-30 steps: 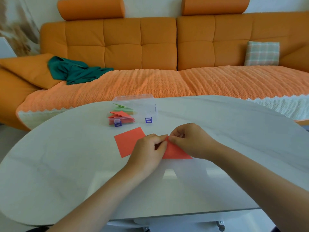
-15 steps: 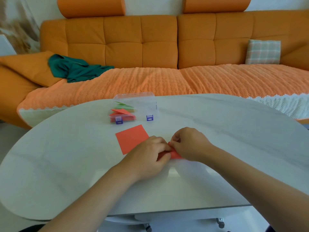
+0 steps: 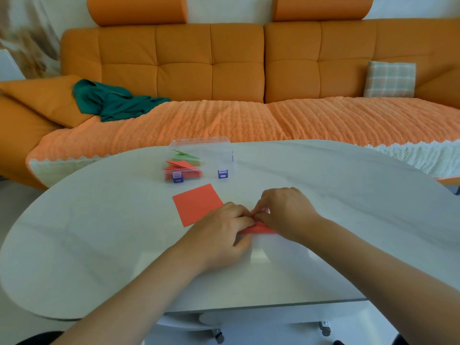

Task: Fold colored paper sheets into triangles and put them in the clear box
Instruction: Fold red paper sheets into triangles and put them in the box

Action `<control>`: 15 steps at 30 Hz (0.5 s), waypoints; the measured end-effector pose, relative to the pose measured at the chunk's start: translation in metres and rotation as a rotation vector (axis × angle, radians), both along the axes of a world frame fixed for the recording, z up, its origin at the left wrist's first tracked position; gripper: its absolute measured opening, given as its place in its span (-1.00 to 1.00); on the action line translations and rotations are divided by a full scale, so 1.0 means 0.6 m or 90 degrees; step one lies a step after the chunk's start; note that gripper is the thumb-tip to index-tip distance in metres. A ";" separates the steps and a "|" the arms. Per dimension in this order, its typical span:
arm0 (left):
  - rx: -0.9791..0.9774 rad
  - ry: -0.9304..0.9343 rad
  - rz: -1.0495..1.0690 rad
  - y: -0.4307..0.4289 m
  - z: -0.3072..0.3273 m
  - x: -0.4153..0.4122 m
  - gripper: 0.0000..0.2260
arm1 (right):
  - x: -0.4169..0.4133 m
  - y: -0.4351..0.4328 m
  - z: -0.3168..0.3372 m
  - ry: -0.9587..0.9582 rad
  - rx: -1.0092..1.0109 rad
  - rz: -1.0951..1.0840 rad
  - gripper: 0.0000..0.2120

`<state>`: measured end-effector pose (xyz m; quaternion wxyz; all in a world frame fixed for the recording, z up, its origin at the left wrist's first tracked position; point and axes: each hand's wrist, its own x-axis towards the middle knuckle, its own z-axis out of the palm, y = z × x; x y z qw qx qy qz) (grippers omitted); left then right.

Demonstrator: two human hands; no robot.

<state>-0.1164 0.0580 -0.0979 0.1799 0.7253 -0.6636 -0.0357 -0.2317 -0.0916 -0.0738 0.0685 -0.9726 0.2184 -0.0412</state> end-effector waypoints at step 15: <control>-0.033 -0.137 -0.025 0.037 -0.013 -0.044 -0.70 | -0.004 0.001 -0.007 -0.029 0.085 -0.066 -0.85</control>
